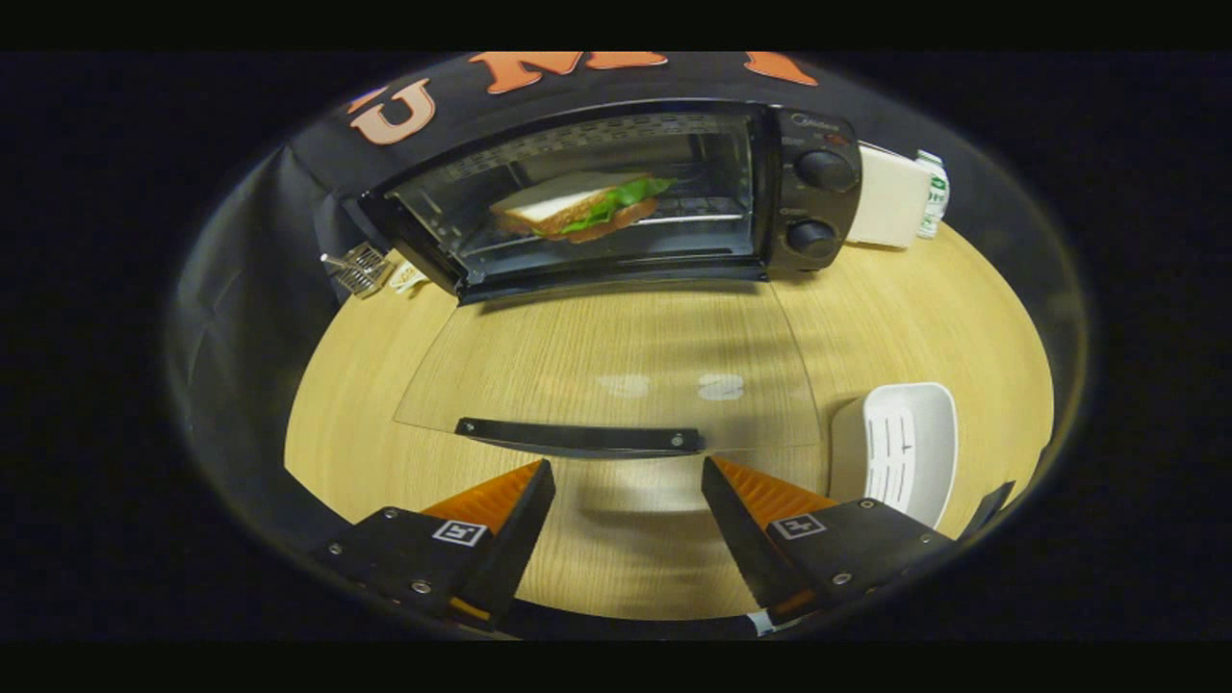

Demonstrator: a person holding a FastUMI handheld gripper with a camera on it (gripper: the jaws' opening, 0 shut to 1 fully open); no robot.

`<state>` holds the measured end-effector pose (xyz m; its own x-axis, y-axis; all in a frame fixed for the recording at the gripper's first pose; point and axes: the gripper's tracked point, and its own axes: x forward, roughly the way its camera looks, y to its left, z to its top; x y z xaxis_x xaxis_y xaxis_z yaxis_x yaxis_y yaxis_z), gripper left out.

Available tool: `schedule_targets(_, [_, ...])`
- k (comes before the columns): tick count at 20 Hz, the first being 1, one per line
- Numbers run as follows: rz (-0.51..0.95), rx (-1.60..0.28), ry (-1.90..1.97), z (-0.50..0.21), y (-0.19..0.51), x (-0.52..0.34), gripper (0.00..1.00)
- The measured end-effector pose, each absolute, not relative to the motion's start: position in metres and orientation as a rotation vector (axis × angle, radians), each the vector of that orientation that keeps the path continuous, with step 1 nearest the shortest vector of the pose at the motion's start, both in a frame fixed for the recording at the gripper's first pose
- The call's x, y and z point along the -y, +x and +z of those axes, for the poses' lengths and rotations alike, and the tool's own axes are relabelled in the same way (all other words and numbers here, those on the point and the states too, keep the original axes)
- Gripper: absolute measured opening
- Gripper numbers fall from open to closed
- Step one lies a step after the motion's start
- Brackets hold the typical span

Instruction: Open the toaster oven, put the food inside, and close the toaster oven door.

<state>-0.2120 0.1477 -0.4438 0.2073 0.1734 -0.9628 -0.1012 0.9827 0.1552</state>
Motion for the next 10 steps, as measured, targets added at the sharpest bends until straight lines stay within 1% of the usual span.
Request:
schedule_targets(4, [0.235, -1.373, 0.040, -0.458, -0.213, -0.158, 0.91])
schedule_targets(6, [0.275, -1.351, 0.018, -0.457, -0.210, -0.162, 0.92])
schedule_targets(10, [0.286, -1.349, 0.019, -0.451, -0.208, -0.163, 0.91])
